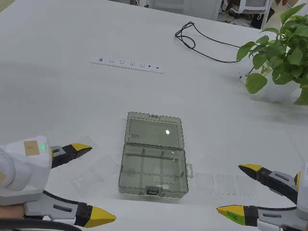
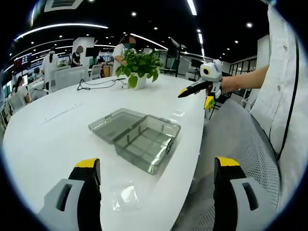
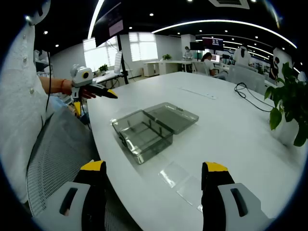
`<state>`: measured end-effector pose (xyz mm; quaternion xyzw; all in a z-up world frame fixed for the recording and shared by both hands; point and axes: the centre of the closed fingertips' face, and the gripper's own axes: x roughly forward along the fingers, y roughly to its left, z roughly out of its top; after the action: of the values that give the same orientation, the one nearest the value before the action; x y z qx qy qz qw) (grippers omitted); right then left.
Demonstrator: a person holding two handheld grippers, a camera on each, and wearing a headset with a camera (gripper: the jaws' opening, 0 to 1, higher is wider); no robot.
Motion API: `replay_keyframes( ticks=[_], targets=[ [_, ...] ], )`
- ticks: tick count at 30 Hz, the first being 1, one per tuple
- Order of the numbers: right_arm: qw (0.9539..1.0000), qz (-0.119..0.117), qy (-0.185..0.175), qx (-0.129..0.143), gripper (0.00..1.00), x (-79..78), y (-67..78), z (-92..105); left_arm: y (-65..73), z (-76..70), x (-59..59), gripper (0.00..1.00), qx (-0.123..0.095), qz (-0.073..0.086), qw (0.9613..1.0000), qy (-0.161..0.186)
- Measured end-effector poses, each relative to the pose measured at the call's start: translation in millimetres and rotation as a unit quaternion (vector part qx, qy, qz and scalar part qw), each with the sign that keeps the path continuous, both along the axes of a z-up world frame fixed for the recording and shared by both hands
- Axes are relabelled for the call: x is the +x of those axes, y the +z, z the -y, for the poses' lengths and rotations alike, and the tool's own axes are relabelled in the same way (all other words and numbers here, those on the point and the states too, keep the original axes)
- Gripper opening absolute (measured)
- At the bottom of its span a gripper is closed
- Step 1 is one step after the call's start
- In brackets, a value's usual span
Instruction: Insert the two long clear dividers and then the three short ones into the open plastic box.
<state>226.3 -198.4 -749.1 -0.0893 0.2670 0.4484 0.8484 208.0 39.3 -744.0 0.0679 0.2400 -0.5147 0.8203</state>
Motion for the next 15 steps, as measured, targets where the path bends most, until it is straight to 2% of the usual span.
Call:
replay_keyframes(
  ticks=[15],
  targets=[
    [1.0, 0.0, 0.0, 0.0, 0.82, -1.7, 0.4, -0.9, 0.4, 0.0, -2.1, 1.0, 0.001, 0.0, 1.0, 0.001]
  ],
)
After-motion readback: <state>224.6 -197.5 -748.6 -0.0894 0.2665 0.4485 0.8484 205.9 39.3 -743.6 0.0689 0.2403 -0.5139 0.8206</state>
